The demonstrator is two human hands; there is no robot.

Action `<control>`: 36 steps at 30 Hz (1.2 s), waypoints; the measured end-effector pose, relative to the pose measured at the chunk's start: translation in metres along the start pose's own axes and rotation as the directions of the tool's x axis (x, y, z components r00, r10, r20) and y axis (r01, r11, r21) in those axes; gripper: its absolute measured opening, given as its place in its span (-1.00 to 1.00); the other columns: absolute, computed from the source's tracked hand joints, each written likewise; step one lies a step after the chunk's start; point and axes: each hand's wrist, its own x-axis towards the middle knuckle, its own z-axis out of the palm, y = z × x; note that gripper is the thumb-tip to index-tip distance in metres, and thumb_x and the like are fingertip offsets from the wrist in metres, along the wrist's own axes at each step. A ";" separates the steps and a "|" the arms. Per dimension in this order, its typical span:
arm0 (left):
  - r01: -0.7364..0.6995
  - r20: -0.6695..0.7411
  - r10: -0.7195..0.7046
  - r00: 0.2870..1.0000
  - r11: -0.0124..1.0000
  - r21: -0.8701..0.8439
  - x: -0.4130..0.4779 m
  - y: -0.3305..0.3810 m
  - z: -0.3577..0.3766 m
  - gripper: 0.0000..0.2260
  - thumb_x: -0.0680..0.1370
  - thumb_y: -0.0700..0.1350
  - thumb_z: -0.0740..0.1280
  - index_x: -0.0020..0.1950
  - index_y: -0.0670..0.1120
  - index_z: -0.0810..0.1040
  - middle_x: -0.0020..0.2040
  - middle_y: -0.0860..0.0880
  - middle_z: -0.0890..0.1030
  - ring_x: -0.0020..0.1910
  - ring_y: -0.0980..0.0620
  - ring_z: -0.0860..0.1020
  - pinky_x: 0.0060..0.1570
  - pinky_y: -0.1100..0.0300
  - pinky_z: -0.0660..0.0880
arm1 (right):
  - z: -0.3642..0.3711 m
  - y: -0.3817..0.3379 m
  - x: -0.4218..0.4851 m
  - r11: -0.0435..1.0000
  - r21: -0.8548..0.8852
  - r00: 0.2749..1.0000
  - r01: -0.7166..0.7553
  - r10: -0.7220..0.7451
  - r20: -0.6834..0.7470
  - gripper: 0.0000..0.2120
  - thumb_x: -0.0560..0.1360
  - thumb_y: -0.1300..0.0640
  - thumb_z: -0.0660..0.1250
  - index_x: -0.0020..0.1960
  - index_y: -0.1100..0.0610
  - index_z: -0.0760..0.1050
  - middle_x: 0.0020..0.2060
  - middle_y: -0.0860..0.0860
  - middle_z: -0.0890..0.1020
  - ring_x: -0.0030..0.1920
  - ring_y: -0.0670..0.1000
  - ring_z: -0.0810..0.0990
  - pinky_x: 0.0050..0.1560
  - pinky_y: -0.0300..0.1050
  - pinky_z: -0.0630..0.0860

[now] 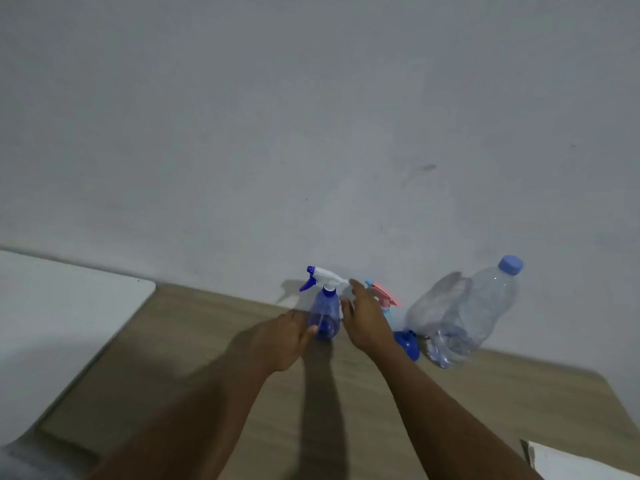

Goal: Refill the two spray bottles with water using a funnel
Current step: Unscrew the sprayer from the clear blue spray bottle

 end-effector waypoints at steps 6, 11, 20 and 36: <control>0.050 0.037 -0.049 0.998 0.998 -0.043 0.041 -0.020 0.021 -0.46 0.62 0.16 0.20 0.52 -0.07 0.22 0.32 -0.07 0.54 0.16 -0.06 0.58 0.16 0.08 0.52 | -0.005 -0.013 0.037 0.940 0.325 0.994 -0.099 0.079 0.074 -0.52 0.68 0.13 0.18 0.57 0.02 0.18 0.46 0.05 0.41 0.38 0.07 0.46 0.34 -0.05 0.45; 0.018 0.079 -0.011 0.997 0.996 -0.084 0.048 -0.033 0.038 -0.40 0.61 0.12 0.24 0.58 -0.01 0.10 0.41 -0.07 0.47 0.27 -0.09 0.53 0.27 0.04 0.49 | -0.002 -0.008 0.048 0.963 0.266 0.996 -0.043 0.022 0.081 -0.81 0.68 0.15 0.17 0.25 -0.02 0.45 0.10 -0.05 0.58 0.01 -0.18 0.55 -0.08 -0.46 0.38; -0.102 0.001 0.105 0.994 0.971 -0.218 0.034 -0.028 0.042 -0.39 0.60 0.11 0.28 0.57 -0.05 0.16 0.45 -0.04 0.43 0.35 0.00 0.47 0.31 0.28 0.33 | -0.005 -0.015 0.032 0.961 0.276 0.999 0.027 -0.036 0.026 -0.88 0.63 0.19 0.26 0.14 0.15 0.51 -0.07 -0.04 0.58 -0.03 -0.04 0.61 0.03 -0.14 0.59; 0.044 0.085 0.047 0.995 0.564 -0.824 -0.055 0.104 -0.047 -0.32 0.45 0.13 0.41 0.50 0.34 0.18 0.37 0.08 0.45 0.27 0.04 0.53 -0.01 0.12 0.63 | -0.163 -0.073 -0.021 0.882 0.470 0.999 -0.033 0.049 -0.021 -0.81 0.66 0.20 0.22 0.11 0.29 0.55 -0.13 0.26 0.67 -0.25 0.15 0.69 -0.18 -0.03 0.70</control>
